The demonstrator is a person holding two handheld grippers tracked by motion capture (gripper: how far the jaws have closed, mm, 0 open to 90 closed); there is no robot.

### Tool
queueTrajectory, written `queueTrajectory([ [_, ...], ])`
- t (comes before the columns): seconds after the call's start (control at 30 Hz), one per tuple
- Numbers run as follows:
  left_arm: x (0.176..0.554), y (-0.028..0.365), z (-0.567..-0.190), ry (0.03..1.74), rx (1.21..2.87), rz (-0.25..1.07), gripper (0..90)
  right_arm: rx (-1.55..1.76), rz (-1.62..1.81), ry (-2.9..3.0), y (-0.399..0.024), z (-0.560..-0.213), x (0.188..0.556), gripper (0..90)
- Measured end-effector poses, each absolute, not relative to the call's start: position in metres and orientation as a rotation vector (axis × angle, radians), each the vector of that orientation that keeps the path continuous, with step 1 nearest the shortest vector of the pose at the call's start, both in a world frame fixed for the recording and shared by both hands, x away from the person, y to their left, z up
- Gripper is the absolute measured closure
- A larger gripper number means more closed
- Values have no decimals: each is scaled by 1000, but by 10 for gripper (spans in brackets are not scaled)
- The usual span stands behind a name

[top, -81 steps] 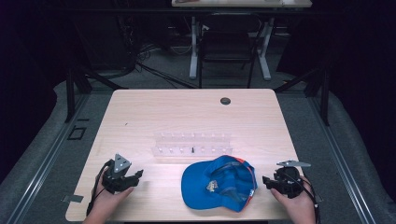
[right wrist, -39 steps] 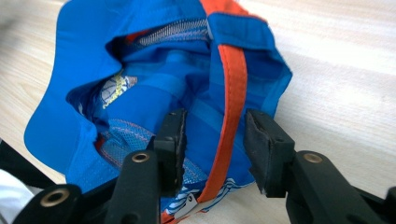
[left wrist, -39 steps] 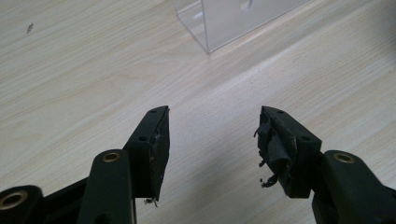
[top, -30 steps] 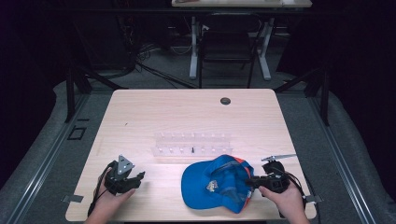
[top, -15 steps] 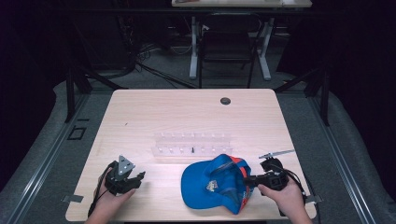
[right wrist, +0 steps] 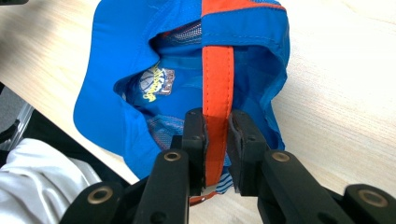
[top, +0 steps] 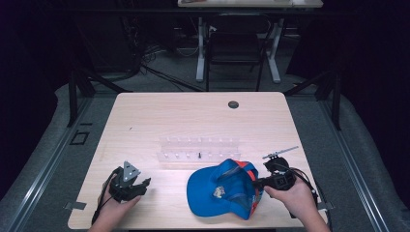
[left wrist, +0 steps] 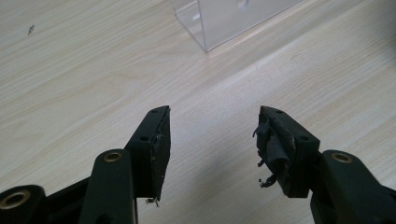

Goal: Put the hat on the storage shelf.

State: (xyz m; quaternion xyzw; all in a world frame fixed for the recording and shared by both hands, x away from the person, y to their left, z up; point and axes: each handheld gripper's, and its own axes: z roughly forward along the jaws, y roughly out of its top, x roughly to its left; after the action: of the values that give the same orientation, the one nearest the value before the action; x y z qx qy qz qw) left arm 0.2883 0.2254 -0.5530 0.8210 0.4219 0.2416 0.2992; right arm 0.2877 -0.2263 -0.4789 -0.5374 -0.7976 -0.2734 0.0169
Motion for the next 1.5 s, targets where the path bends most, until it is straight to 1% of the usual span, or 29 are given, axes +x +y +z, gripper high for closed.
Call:
queueTrajectory([
  [0.6,288,224,-554,1118,2178,628,448,-1726,-510,-2473,-208,-433,304,780],
  [0.7,288,223,-553,1105,2186,623,448,-1747,-542,-2432,-203,-424,305,781],
  [0.97,285,221,-552,1086,2184,622,456,-1719,-472,-2441,-191,-400,315,783],
  [1.5,284,219,-549,1066,2166,602,452,-1712,-501,-2415,-164,-352,328,783],
])
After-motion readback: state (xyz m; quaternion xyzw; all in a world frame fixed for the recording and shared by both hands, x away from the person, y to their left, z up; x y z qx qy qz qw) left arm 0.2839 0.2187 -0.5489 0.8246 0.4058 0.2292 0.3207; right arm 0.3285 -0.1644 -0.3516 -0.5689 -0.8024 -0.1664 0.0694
